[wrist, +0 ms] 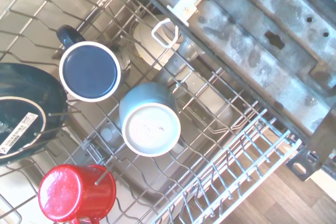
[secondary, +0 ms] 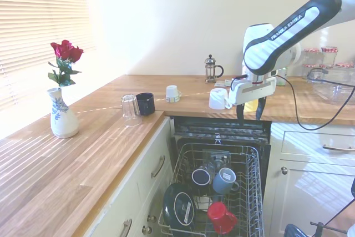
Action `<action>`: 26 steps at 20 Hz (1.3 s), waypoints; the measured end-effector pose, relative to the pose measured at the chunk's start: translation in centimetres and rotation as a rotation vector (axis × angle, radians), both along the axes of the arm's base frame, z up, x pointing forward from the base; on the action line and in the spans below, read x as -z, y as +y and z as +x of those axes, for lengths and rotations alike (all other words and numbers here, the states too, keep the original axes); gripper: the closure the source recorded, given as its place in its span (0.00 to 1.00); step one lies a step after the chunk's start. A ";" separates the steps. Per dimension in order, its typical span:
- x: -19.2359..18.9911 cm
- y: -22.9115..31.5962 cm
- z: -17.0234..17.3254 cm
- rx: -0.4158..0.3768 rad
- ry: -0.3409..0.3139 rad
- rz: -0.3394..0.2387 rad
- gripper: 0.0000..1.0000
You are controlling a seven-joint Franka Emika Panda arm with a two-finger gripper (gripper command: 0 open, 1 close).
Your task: Unload the mug from the dish rack
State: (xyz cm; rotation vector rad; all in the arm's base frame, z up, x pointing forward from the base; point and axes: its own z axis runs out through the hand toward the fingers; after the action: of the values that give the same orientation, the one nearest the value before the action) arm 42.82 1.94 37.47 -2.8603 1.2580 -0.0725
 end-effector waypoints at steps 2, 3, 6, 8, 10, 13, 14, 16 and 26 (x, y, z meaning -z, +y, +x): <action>0.1 0.0 0.0 -0.005 0.006 0.000 0.00; 0.2 0.0 0.0 -0.010 0.008 -0.002 0.00; 0.8 1.1 0.0 -0.044 0.017 -0.014 0.00; 1.4 2.2 0.1 -0.079 0.017 -0.028 0.00; 2.1 3.5 0.5 -0.115 0.004 -0.042 0.00; 3.3 5.8 1.8 -0.179 -0.016 -0.057 0.00; 3.7 6.7 2.4 -0.204 -0.019 -0.063 0.00; 4.6 8.9 3.5 -0.248 -0.020 -0.076 0.00; 9.9 17.0 7.4 -0.360 -0.021 -0.134 0.00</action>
State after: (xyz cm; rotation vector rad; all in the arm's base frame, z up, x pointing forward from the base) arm 50.17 18.96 27.56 -3.1394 0.7434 -0.1865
